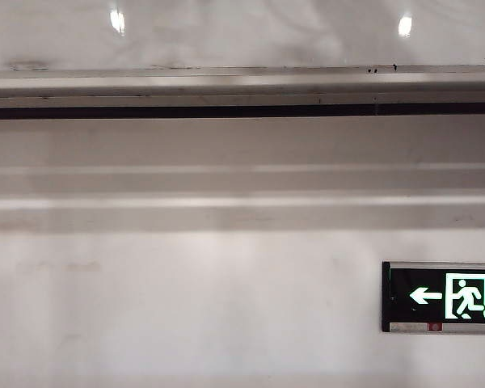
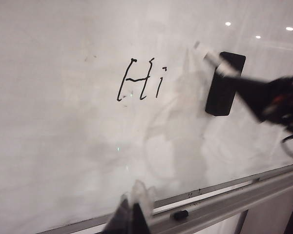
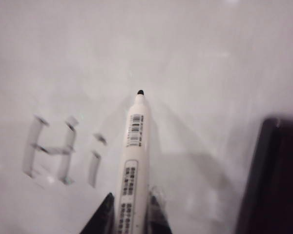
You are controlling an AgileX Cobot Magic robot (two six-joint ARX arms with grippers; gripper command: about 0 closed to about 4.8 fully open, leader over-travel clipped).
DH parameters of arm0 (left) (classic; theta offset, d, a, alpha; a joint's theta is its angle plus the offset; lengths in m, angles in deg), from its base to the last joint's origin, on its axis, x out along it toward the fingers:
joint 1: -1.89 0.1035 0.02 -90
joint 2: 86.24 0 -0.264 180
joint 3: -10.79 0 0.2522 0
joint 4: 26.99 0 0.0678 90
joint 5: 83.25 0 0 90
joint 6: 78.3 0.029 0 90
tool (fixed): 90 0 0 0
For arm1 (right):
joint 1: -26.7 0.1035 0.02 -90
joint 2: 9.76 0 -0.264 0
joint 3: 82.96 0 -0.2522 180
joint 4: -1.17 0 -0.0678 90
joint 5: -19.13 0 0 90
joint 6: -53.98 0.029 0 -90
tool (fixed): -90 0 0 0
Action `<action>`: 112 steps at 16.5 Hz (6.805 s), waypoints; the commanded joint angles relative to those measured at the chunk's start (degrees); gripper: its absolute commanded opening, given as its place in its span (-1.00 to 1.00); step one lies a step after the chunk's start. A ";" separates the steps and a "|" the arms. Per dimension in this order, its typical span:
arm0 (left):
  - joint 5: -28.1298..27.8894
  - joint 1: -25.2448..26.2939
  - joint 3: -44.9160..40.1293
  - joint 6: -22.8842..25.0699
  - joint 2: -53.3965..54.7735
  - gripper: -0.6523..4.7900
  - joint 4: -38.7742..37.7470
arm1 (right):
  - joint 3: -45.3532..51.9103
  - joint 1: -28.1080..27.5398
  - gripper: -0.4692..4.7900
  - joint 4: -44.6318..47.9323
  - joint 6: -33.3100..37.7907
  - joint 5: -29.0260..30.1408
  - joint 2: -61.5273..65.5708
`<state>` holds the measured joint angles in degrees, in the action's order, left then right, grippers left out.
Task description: Take a marker from the whiteboard tray, write "Hi!" on the whiteboard, and then put the marker back vertically into the whiteboard tray.
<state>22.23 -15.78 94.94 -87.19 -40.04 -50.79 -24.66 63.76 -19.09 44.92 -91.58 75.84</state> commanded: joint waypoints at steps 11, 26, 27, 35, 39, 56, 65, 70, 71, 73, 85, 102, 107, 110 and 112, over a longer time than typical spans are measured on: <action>0.42 0.00 0.22 -0.17 -0.09 -0.78 0.81 | -0.02 -0.13 -0.83 -1.81 -0.20 0.92 1.97; 0.42 0.00 0.22 -0.17 -0.09 -0.78 0.74 | -0.02 -0.13 -0.83 -14.21 2.03 -0.22 1.97; 0.42 0.00 0.22 -0.17 -0.09 -0.78 0.74 | -0.02 -0.13 -0.83 -14.51 2.01 -0.24 1.97; 0.42 0.00 0.22 -0.17 -0.09 -0.78 0.74 | -0.02 2.12 -0.83 -13.86 1.97 -0.02 -1.01; 0.42 0.00 0.22 -0.17 -0.07 -0.78 0.74 | 0.09 2.10 -0.83 -15.61 1.99 0.04 -0.52; 0.44 0.00 0.22 -0.17 -0.07 -0.78 0.72 | 0.09 0.83 -0.83 -15.67 1.99 -1.29 1.36; 0.44 0.00 0.22 -0.17 -0.09 -0.78 0.70 | 0.07 0.83 -0.83 -15.47 1.99 -0.57 2.29; 0.44 0.00 0.22 -0.17 -0.09 -0.78 0.70 | 0.04 0.85 -0.83 -15.39 1.97 -2.73 2.25; 0.44 0.00 0.22 -0.17 -0.09 -0.78 0.70 | 0.04 0.85 -0.83 -15.23 1.97 -2.75 2.25; 0.42 0.00 0.22 -0.17 -0.09 -0.78 0.70 | 0.04 0.85 -0.83 -14.51 1.99 -2.78 2.25; 0.39 0.00 0.22 -0.17 -0.07 -0.78 0.70 | 0.04 1.07 -0.83 -13.44 1.97 -3.56 1.03; -1.55 -0.04 18.27 3.34 10.84 -0.78 -17.81 | 0.09 2.36 -0.83 -38.16 3.23 -1.60 -14.12; -8.66 -8.90 22.38 13.59 13.57 -0.78 -13.81 | 2.80 2.34 -0.83 -39.98 5.05 -1.64 -14.53; -12.44 -17.53 22.34 17.49 14.05 -0.78 -10.03 | 9.20 2.29 -0.83 -38.45 9.40 -2.84 -16.74; -14.43 -19.67 22.34 17.49 14.45 -0.78 -10.01 | 15.72 2.29 -0.83 -35.08 9.51 -5.44 -20.11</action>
<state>8.92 -35.47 117.02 -70.10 -25.62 -61.33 -11.03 65.99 -57.36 53.92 -95.32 57.24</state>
